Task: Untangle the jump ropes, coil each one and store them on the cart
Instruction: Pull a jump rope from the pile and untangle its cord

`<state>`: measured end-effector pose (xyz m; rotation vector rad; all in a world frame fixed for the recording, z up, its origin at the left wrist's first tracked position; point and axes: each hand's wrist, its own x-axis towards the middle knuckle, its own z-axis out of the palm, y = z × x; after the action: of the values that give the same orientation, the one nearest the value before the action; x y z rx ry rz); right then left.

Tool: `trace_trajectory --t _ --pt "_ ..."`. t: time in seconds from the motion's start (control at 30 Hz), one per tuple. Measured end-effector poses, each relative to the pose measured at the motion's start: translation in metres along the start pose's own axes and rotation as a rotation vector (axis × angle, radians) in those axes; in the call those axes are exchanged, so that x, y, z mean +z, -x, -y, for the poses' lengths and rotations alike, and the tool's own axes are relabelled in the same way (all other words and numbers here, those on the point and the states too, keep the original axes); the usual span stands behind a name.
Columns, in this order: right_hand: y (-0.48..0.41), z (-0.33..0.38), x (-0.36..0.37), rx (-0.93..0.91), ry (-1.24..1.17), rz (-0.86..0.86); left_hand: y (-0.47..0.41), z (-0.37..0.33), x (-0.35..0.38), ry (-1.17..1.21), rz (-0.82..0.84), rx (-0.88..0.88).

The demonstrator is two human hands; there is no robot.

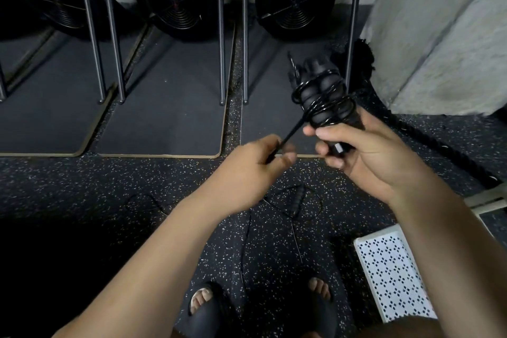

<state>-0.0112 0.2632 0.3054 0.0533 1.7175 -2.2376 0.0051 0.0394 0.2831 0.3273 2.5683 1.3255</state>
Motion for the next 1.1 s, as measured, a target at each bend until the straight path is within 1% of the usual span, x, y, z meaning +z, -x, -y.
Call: trace_trajectory --t 0.07,0.13,0.2,0.23,0.33,0.4,0.47,0.57,0.6,0.67,0.8,0.93,0.97,1.03,1.07,1.1 --pt "-0.002 -0.006 -0.001 0.019 0.167 -0.151 0.001 0.0 0.001 -0.074 0.006 0.008" --pt "-0.004 -0.011 -0.003 0.033 0.351 -0.249 0.002 0.0 0.0 -0.11 0.006 0.005" --pt "-0.006 -0.014 -0.006 0.055 0.51 -0.297 0.001 0.0 -0.002 -0.119 -0.003 0.0" --pt "-0.006 -0.016 -0.006 0.076 0.587 -0.292 0.002 0.001 -0.004 -0.118 -0.003 0.004" --pt "-0.004 -0.02 -0.004 0.164 0.791 -0.17 0.003 0.001 -0.011 -0.086 0.003 0.024" --pt "0.0 -0.023 0.001 0.261 0.901 -0.02 0.003 0.0 -0.014 -0.036 0.011 0.029" --pt "0.005 -0.025 0.007 0.37 0.963 0.169 0.003 0.0 -0.016 0.012 0.04 0.044" --pt "0.011 -0.019 0.016 0.482 0.963 0.481 0.005 0.0 -0.018 0.09 0.125 0.063" --pt "0.013 -0.015 0.019 0.495 0.955 0.562 0.006 -0.001 -0.019 0.109 0.146 0.063" --pt "0.018 -0.006 0.023 0.496 0.914 0.659 0.008 -0.003 -0.022 0.175 0.179 0.07" --pt "0.024 0.006 0.019 0.452 0.76 0.719 0.009 -0.007 -0.03 0.305 0.205 0.1" --pt "0.025 0.007 0.014 0.389 0.484 0.819 0.008 -0.007 -0.036 0.379 0.236 0.134" --pt "0.025 0.007 0.012 0.374 0.4 0.833 0.008 -0.005 -0.036 0.425 0.262 0.124" --pt "0.024 0.008 0.01 0.3 0.265 0.838 0.009 -0.004 -0.035 0.596 0.303 0.122" --pt "0.023 0.009 0.009 0.241 0.229 0.834 0.01 -0.004 -0.033 0.632 0.281 0.132" --pt "0.022 0.01 0.009 0.176 0.206 0.819 0.009 -0.002 -0.03 0.598 0.196 0.134"
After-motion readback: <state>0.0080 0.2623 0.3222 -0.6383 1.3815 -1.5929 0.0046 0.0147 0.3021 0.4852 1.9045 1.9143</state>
